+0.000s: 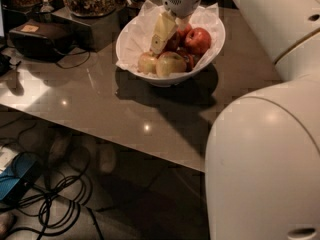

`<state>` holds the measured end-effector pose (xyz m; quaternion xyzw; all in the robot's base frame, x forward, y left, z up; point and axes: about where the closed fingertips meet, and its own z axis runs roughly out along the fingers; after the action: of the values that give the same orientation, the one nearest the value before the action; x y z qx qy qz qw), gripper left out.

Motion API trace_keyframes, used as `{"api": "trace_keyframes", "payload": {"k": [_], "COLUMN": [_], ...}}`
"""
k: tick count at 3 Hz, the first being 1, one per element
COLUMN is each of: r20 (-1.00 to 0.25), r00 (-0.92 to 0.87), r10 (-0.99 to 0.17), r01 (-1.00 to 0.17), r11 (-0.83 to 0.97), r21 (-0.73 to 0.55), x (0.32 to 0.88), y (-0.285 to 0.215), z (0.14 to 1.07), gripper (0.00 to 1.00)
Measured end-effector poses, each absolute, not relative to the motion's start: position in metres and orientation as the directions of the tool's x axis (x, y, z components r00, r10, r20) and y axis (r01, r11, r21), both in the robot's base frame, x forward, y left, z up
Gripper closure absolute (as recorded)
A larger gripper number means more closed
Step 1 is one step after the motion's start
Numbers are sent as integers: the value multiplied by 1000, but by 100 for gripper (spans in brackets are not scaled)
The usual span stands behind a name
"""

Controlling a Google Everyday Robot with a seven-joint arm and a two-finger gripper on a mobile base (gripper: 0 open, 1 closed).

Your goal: Pick apple from white bowl

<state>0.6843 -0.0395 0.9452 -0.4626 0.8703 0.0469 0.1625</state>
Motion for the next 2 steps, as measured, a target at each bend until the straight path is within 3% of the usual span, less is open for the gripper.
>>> {"api": "trace_keyframes", "payload": {"k": [2], "r20": [-311], "r00": [-535], "r10": [-786], "r01": [-815], "r11": [577], "r21": [-54], "x": [694], "y": [-42], "z": [936], "gripper": [23]}}
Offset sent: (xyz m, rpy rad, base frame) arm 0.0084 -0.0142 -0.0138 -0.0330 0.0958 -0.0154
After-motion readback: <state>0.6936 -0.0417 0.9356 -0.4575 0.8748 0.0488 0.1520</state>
